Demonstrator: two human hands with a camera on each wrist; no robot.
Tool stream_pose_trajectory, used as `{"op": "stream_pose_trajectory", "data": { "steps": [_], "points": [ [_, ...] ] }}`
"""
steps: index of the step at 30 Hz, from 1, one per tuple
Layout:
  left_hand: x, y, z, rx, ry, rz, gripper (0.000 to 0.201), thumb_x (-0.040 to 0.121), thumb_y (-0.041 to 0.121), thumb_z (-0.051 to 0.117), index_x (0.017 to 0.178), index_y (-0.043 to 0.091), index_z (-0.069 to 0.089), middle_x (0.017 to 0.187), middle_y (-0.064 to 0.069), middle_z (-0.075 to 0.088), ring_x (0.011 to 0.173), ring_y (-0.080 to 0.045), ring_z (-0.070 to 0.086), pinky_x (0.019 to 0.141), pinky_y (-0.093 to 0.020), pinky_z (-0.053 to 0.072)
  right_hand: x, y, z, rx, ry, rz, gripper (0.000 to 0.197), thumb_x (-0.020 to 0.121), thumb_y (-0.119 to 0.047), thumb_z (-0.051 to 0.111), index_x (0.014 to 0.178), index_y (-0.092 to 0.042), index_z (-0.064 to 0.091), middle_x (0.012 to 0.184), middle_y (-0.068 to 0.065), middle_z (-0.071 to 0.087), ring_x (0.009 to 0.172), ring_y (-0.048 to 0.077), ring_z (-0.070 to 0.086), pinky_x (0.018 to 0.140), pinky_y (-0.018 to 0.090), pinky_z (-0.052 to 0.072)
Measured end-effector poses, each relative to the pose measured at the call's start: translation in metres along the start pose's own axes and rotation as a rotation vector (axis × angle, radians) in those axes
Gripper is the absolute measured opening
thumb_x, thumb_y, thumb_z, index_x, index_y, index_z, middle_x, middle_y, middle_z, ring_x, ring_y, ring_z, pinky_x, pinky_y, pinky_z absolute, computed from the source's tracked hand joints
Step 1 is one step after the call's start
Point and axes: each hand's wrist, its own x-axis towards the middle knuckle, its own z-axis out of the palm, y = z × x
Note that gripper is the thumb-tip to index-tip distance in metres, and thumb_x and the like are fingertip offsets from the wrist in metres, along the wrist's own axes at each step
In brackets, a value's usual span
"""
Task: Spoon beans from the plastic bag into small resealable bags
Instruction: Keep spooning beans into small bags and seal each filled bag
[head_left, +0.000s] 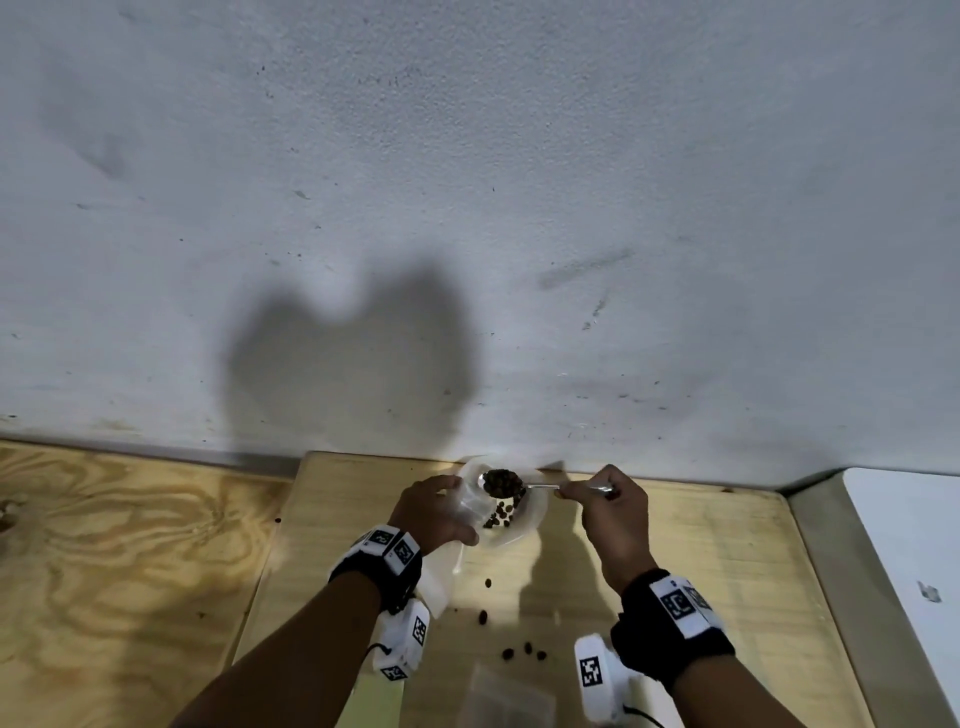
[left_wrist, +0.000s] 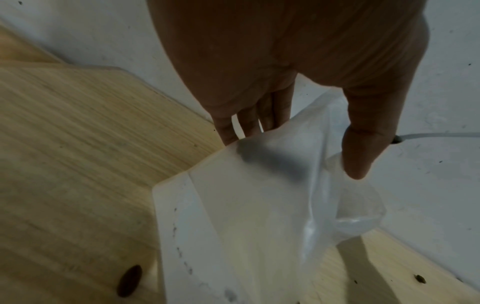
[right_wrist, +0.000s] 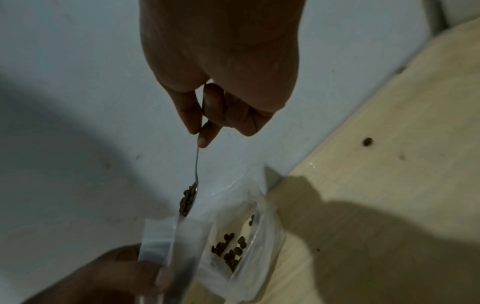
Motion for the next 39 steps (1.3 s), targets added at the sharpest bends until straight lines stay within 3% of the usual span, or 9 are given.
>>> {"op": "stream_pose_trajectory", "data": {
  "steps": [4, 11, 19, 25, 27, 30, 32, 35, 39],
  "points": [
    [-0.003, 0.006, -0.002, 0.08, 0.011, 0.021, 0.092, 0.038, 0.04, 0.076, 0.126, 0.016, 0.06, 0.121, 0.0, 0.066, 0.111, -0.02, 0.061, 0.097, -0.032, 0.048, -0.002, -0.011, 0.022, -0.273, -0.096, -0.227, 0.038, 0.073, -0.001, 0.077, 0.061, -0.013, 0.043, 0.055, -0.01, 0.044, 0.053, 0.008, 0.04, 0.055, 0.025, 0.034],
    [0.002, -0.006, -0.003, 0.005, 0.022, 0.005, 0.1, 0.024, 0.048, 0.082, 0.12, 0.024, 0.064, 0.106, 0.005, 0.072, 0.098, -0.015, 0.067, 0.091, -0.035, 0.054, -0.005, -0.039, 0.033, -0.53, -0.275, -0.503, 0.027, 0.081, -0.014, 0.076, 0.074, -0.028, 0.054, 0.075, -0.009, 0.068, 0.048, 0.005, 0.053, 0.049, 0.023, 0.04],
    [-0.013, -0.007, -0.01, -0.033, 0.094, 0.139, 0.092, 0.037, 0.039, 0.088, 0.122, 0.027, 0.056, 0.116, 0.011, 0.062, 0.1, -0.011, 0.062, 0.079, -0.023, 0.048, -0.002, -0.013, 0.004, -0.234, 0.181, -0.256, 0.016, 0.086, -0.008, 0.073, 0.084, -0.019, 0.062, 0.083, -0.007, 0.071, 0.083, 0.008, 0.069, 0.066, 0.022, 0.051],
    [-0.036, -0.016, -0.018, -0.186, 0.244, 0.177, 0.089, 0.038, 0.04, 0.089, 0.121, 0.03, 0.059, 0.113, 0.009, 0.063, 0.099, -0.011, 0.063, 0.082, -0.027, 0.054, -0.006, 0.016, 0.011, -0.204, 0.002, 0.158, 0.006, 0.086, -0.004, 0.065, 0.086, -0.008, 0.069, 0.09, 0.012, 0.075, 0.047, 0.024, 0.055, 0.045, 0.025, 0.037],
    [-0.044, -0.013, -0.021, -0.209, 0.237, 0.213, 0.088, 0.037, 0.048, 0.085, 0.12, 0.03, 0.06, 0.109, 0.01, 0.066, 0.095, -0.009, 0.065, 0.081, -0.027, 0.056, -0.004, 0.017, 0.009, -0.282, -0.058, 0.25, 0.012, 0.085, -0.01, 0.066, 0.095, -0.011, 0.073, 0.099, 0.014, 0.074, 0.051, 0.025, 0.06, 0.048, 0.024, 0.036],
    [-0.054, -0.004, -0.027, -0.249, 0.193, 0.27, 0.074, 0.043, 0.041, 0.088, 0.111, 0.037, 0.06, 0.104, 0.009, 0.07, 0.093, -0.008, 0.067, 0.08, -0.027, 0.057, -0.008, 0.009, 0.005, -0.602, -0.011, 0.112, 0.047, 0.081, -0.023, 0.076, 0.125, -0.015, 0.063, 0.122, 0.012, 0.064, 0.105, 0.033, 0.064, 0.081, 0.035, 0.049],
    [-0.059, 0.002, -0.03, -0.264, 0.146, 0.298, 0.069, 0.047, 0.031, 0.091, 0.109, 0.034, 0.063, 0.1, 0.006, 0.072, 0.09, -0.008, 0.068, 0.079, -0.027, 0.056, -0.02, -0.013, 0.006, -0.604, 0.057, -0.057, 0.042, 0.082, -0.022, 0.076, 0.121, -0.023, 0.062, 0.114, 0.006, 0.063, 0.107, 0.027, 0.061, 0.087, 0.035, 0.047],
    [-0.066, 0.011, -0.03, -0.264, 0.055, 0.337, 0.075, 0.048, 0.029, 0.093, 0.117, 0.026, 0.064, 0.102, 0.007, 0.072, 0.093, -0.008, 0.068, 0.076, -0.019, 0.052, -0.046, -0.06, 0.017, -0.395, -0.224, -0.158, 0.011, 0.091, -0.015, 0.068, 0.099, -0.022, 0.07, 0.067, -0.003, 0.063, 0.066, 0.015, 0.061, 0.062, 0.021, 0.044],
    [-0.077, 0.027, -0.029, -0.274, -0.028, 0.397, 0.073, 0.05, 0.021, 0.095, 0.115, 0.029, 0.062, 0.107, 0.009, 0.069, 0.099, -0.007, 0.065, 0.073, -0.013, 0.048, -0.072, -0.101, 0.034, -0.499, -0.682, -0.062, 0.028, 0.099, -0.022, 0.055, 0.077, -0.011, 0.069, 0.054, -0.004, 0.058, 0.047, 0.007, 0.046, 0.049, 0.018, 0.035]
  ]
}}
